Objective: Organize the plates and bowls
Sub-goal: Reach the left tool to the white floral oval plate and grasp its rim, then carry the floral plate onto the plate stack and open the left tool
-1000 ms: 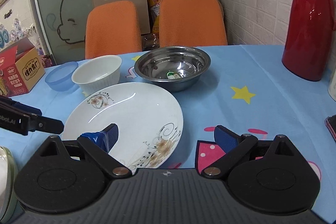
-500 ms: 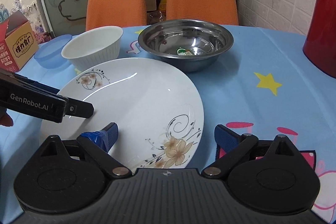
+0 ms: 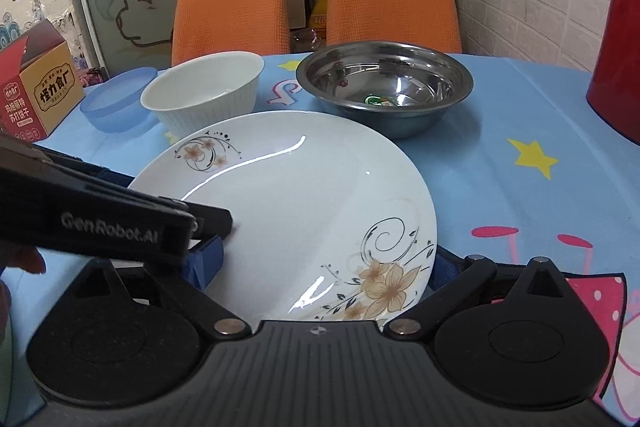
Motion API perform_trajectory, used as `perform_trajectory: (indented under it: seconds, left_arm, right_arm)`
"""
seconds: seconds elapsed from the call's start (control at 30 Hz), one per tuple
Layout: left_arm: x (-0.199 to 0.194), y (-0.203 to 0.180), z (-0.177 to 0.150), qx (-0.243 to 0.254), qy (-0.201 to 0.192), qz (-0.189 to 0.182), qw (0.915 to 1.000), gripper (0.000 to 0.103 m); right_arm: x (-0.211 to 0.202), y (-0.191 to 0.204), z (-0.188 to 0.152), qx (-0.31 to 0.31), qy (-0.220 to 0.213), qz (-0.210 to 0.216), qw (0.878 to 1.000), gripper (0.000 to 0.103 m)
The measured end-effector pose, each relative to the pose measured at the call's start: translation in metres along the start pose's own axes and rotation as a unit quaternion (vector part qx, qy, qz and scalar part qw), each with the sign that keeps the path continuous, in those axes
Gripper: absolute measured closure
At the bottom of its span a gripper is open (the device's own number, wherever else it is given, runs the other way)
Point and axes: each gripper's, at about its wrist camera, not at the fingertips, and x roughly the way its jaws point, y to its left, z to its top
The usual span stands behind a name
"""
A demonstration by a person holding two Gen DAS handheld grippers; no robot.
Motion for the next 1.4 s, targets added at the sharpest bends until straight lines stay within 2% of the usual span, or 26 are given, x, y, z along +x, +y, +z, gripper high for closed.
perform_trajectory:
  seconds: [0.1, 0.23, 0.6, 0.8, 1.03, 1.2, 1.4]
  left_arm:
    - [-0.007, 0.002, -0.002, -0.016, 0.004, -0.01, 0.9998, 0.051]
    - [-0.028, -0.004, -0.009, -0.007, -0.016, -0.005, 0.9998, 0.053]
    - [-0.099, 0.006, -0.034, -0.014, -0.059, -0.003, 0.9982, 0.053]
    - [-0.151, 0.037, -0.071, -0.033, -0.081, 0.021, 0.9959, 0.053]
    - [-0.204, 0.091, -0.138, -0.071, -0.091, 0.068, 0.991, 0.053]
    - [-0.217, 0.119, -0.179, -0.098, -0.085, 0.091, 0.9874, 0.054]
    - [-0.205, 0.139, -0.205, -0.128, -0.067, 0.076, 0.9867, 0.054]
  right_arm:
    - [-0.007, 0.001, -0.001, 0.015, 0.002, -0.004, 1.0, 0.015]
    - [-0.026, 0.008, -0.007, 0.013, -0.025, -0.009, 1.0, 0.015]
    - [-0.081, 0.04, -0.012, 0.0, -0.07, -0.008, 0.997, 0.015]
    - [-0.114, 0.086, -0.025, -0.02, -0.093, 0.016, 0.995, 0.015]
    - [-0.131, 0.157, -0.052, -0.046, -0.093, 0.067, 0.992, 0.015]
    - [-0.132, 0.199, -0.075, -0.061, -0.073, 0.099, 0.99, 0.015]
    - [-0.123, 0.221, -0.093, -0.078, -0.048, 0.098, 0.991, 0.015]
